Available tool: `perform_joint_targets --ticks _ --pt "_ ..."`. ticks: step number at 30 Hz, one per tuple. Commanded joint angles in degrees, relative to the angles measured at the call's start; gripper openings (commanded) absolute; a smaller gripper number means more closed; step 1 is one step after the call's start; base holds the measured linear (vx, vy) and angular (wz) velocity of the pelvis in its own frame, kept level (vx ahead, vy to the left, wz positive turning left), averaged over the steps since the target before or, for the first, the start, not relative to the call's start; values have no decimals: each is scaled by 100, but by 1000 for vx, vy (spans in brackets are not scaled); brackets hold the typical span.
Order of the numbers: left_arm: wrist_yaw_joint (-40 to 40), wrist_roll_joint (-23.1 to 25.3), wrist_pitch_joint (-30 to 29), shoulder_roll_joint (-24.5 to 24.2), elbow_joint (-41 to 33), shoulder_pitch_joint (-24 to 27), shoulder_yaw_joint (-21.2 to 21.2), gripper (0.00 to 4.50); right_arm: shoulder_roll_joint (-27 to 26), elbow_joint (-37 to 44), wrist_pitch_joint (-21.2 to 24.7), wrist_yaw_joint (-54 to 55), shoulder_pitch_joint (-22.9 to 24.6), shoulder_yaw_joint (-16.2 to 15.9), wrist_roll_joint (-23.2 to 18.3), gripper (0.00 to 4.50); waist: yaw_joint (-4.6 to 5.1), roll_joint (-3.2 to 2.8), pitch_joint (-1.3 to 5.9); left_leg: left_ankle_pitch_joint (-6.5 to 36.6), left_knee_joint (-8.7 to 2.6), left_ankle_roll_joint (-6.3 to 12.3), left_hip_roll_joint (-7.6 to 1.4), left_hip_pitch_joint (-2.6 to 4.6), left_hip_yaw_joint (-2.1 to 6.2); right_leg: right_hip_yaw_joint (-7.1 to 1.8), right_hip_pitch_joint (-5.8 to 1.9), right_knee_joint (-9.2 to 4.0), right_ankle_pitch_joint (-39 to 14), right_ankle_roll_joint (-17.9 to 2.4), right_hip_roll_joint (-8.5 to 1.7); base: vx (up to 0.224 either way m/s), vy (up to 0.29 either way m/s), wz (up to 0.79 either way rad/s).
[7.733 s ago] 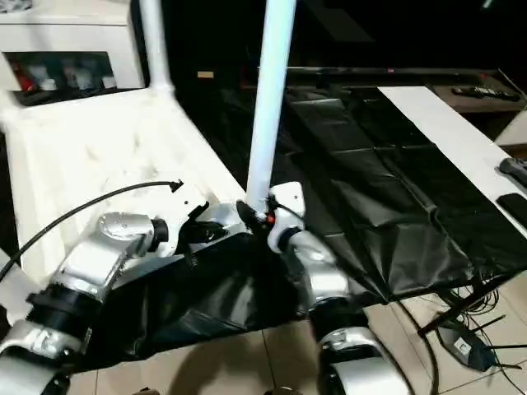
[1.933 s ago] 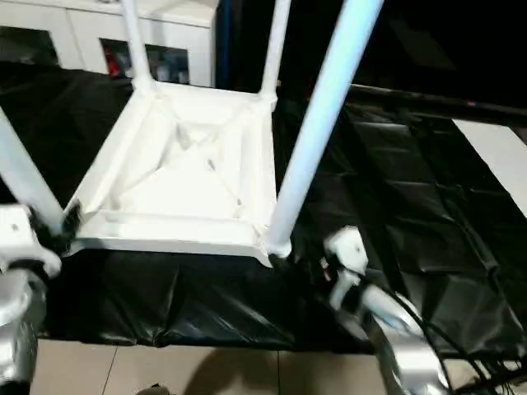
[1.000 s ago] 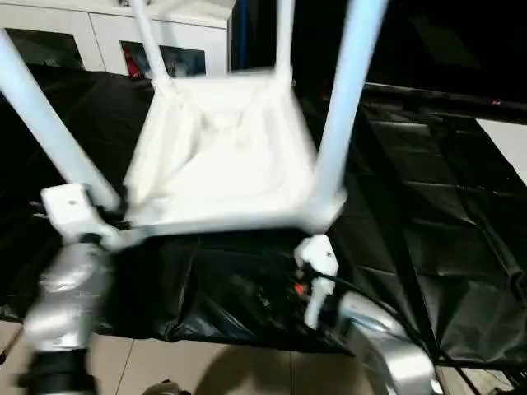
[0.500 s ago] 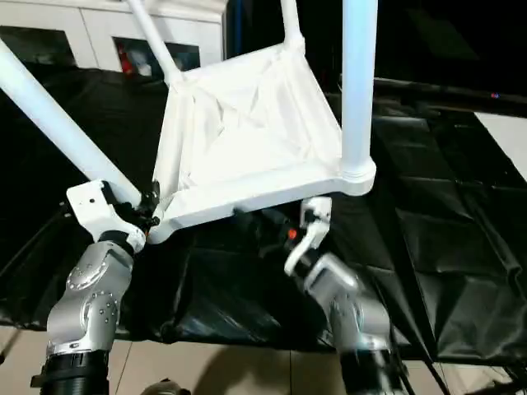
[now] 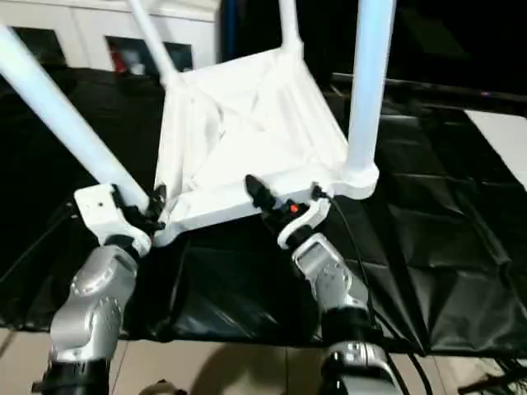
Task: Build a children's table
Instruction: Flip table
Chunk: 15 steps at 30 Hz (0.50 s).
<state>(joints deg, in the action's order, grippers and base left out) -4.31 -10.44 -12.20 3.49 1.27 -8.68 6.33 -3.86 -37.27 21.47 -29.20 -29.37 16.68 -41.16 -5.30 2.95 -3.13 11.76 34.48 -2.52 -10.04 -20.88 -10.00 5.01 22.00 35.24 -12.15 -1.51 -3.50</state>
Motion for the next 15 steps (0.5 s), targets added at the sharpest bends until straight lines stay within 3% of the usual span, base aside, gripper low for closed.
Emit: perform_joint_targets --ticks 1,3,5,8,9,10,12,13,14,15 --pt "-167 -196 -124 597 81 231 -279 209 14 -126 52 72 -180 144 -111 415 -17 42 351 115 -417 300 -410 34 118 -382 -291 -324 -53 -1124 -613 0 0 0" --pt "-162 -146 -81 606 85 307 -361 209 10 -249 32 25 -237 236 -155 410 -6 33 348 168 -413 311 -409 30 111 -382 -293 -339 -126 -1129 -623 0 0 0" --pt "-144 -134 -49 619 69 370 -411 209 18 -373 1 40 -297 346 -200 372 1 26 345 235 -420 292 -419 41 112 -380 -282 -345 -225 -1141 -626 0 0 0" --pt "-136 -128 14 652 58 507 -498 209 57 -444 28 2 -323 440 -288 370 -2 9 346 269 -422 248 -427 45 114 -382 -281 -342 -253 -1138 -620 0 0 0" --pt "-143 -124 23 661 54 552 -532 209 69 -420 54 -15 -309 443 -313 370 0 15 350 219 -418 259 -424 41 114 -379 -283 -331 -163 -1145 -611 0 0 0" --pt "-135 -124 11 675 30 571 -566 209 86 -378 97 -14 -307 450 -345 336 -2 31 353 191 -414 282 -422 43 110 -378 -283 -326 -111 -1155 -611 0 0 0" --pt "-123 -132 31 675 0 610 -621 209 93 -362 138 -31 -311 477 -366 330 -8 32 348 191 -413 302 -417 37 108 -379 -286 -330 -142 -1163 -616 0 0 0" --pt "-128 -145 72 690 -21 634 -692 209 87 -300 270 -59 -321 568 -478 327 -22 152 350 170 -411 330 -415 31 102 -374 -299 -328 -204 -1153 -625 0 0 0" --pt "-124 -138 92 699 -13 635 -715 209 83 -275 328 -67 -323 608 -525 313 -34 115 344 166 -416 343 -409 27 108 -378 -298 -321 -246 -1150 -629 0 0 0" --pt "-122 -127 111 708 -45 681 -750 209 67 -193 390 -71 -278 626 -568 295 -48 119 334 170 -422 351 -420 32 112 -371 -281 -333 -335 -1106 -626 0 0 0"
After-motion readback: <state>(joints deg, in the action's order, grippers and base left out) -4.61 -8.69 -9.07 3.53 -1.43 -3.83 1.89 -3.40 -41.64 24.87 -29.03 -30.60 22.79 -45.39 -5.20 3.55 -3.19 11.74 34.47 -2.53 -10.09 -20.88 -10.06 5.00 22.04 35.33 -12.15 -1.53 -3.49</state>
